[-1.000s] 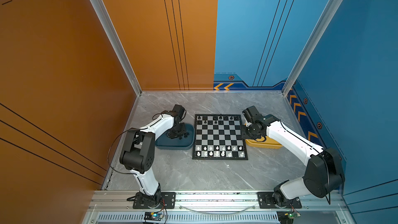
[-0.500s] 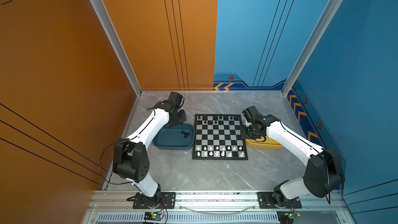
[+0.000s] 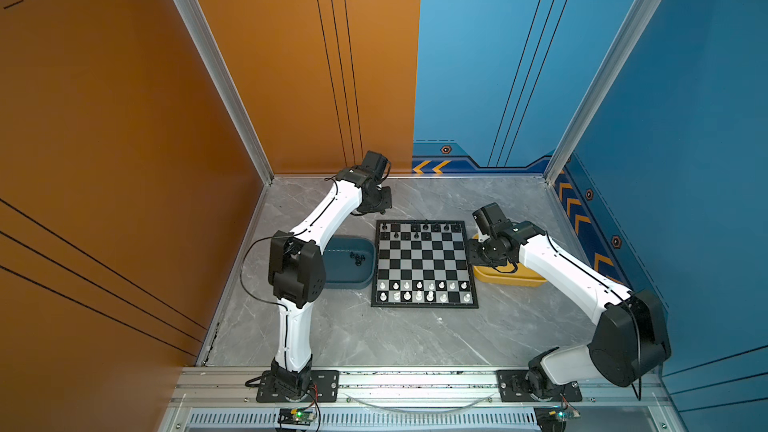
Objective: Set up the chess pieces on the board
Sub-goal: 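Carry the pawn to the far rows while the right gripper shifts, then lower the black pawn onto a far-row square and open the left gripper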
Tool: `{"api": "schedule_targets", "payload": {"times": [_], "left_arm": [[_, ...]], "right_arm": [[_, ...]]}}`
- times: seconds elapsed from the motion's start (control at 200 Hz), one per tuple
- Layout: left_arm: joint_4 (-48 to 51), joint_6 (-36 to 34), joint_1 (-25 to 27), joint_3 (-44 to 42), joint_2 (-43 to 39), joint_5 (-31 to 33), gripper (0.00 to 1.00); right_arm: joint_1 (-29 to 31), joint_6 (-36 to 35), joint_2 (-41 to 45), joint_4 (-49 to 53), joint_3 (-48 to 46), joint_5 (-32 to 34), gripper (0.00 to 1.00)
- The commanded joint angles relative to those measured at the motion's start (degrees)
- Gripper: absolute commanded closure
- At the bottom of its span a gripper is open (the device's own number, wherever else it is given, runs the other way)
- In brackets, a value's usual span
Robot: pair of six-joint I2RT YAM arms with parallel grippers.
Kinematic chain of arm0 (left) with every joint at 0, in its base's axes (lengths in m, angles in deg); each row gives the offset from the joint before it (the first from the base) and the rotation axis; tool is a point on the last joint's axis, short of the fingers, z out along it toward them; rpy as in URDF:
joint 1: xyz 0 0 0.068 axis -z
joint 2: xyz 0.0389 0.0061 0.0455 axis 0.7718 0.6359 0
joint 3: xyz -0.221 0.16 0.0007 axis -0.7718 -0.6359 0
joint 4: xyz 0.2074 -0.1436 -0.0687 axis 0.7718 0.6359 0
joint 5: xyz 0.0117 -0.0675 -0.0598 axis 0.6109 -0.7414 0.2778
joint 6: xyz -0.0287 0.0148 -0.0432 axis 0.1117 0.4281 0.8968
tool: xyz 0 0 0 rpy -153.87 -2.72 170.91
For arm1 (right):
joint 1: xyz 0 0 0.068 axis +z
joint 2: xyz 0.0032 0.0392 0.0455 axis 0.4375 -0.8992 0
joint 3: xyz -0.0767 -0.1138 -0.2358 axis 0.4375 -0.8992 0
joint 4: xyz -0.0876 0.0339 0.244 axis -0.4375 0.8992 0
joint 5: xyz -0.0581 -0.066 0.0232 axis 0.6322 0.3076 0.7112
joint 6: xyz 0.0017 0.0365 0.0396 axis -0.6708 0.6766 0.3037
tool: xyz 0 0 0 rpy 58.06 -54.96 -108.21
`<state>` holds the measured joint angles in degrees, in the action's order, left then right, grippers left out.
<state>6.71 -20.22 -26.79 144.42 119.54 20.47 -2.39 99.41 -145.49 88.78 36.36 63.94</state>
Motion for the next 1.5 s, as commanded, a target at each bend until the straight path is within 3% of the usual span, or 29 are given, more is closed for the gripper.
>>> {"api": "schedule_targets", "payload": {"times": [0.0, 0.205, 0.521, 1.497], "left_arm": [[4.3, -2.51, 0.78, 6.06, 4.51, 0.1, 1.0], [5.91, -3.0, 1.57, 12.93, 11.81, -0.04, 1.0], [6.07, -4.27, 2.98, 16.46, 17.59, 2.64, 1.0], [7.96, -5.5, 4.4, 17.87, 22.11, 5.2, 1.0]], "right_arm": [[-0.91, 0.22, 2.76, 1.03, -1.4, -0.05, 0.72], [-2.49, 0.39, 5.51, 1.91, -3.22, 0.39, 0.7], [-3.69, 1.25, 7.75, 2.18, -5.82, 0.07, 0.7], [-3.81, 1.27, 6.63, 1.62, -6.44, -0.75, 0.7]]}}
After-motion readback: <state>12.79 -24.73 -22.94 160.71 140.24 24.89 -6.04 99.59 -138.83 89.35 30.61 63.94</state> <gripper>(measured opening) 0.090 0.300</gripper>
